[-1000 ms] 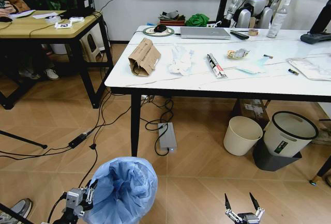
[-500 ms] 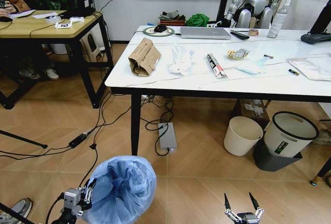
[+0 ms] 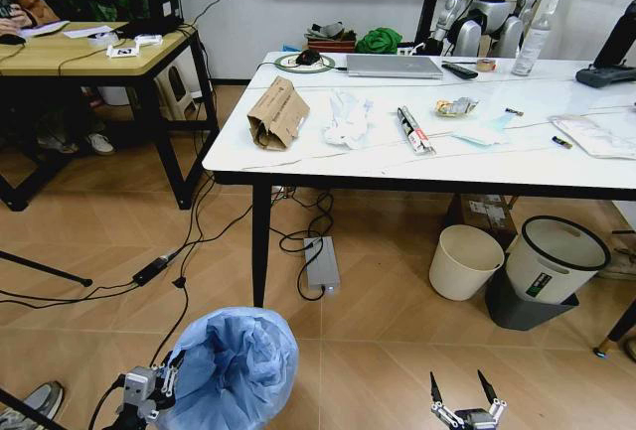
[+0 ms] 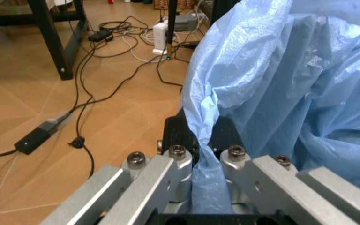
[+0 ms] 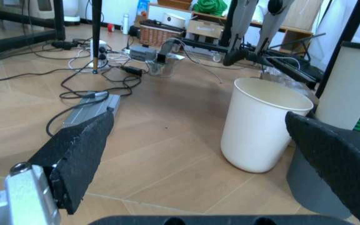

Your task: Pick up the trash bin and place the trash from the table into it.

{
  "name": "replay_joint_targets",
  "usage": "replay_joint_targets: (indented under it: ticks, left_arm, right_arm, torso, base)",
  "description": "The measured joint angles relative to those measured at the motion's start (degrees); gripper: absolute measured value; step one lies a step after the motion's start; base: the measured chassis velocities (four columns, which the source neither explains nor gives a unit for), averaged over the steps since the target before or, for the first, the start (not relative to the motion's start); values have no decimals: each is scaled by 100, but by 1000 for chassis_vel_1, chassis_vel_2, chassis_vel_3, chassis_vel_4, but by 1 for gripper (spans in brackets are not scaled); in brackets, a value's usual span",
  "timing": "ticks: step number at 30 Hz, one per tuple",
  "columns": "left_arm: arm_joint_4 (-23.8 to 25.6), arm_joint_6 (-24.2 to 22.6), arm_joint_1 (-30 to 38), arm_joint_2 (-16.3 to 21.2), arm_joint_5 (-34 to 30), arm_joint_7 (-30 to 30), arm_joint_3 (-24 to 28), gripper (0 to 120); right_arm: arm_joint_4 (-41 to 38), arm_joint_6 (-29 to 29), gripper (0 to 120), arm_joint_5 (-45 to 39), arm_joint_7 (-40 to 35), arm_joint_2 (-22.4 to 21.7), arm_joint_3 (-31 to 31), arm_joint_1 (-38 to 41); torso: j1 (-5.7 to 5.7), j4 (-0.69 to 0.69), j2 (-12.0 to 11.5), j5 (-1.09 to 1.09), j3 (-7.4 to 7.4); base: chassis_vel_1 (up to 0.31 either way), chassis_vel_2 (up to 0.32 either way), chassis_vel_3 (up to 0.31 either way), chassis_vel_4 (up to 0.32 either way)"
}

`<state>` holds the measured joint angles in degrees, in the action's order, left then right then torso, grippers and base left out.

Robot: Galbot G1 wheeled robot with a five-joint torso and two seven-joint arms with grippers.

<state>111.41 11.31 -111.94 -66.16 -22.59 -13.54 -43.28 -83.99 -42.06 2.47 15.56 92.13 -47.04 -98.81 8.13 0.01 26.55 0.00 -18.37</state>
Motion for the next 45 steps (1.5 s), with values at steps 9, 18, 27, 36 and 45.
replay_joint_targets:
  ticks: [9,18,27,36,45]
  left_arm:
    - [6,-27,4,-12,-27,-27,1,0]
    - [54,-53,-18,-3,-45,-46,-4,0]
    - [93,-66,-40,10,-54,-99,-15,0]
    - [75,-33,4,-34,91,-159,-49,0]
    - [24,-26,28,-85,187,-154,-74,0]
  right_arm:
    - [-14,12,100,10,-1,0,4,-5]
    - [-21,12,100,19,-1,0,6,-16]
    - [-45,12,100,20,-1,0,6,-16]
    - [-63,8,100,18,-1,0,2,-24]
    - [-83,-16,100,16,-1,0,1,-48]
  torso:
    - [85,0,212,0,-127]
    - [172,0,465,0,-292]
    - [245,0,660,0,-414]
    - [334,0,887,0,-552]
    - [432,0,1121,0,-689]
  base:
    - [0,0,0,0]
    - [0,0,0,0]
    - [0,0,0,0]
    - [0,0,0,0]
    - [0,0,0,0]
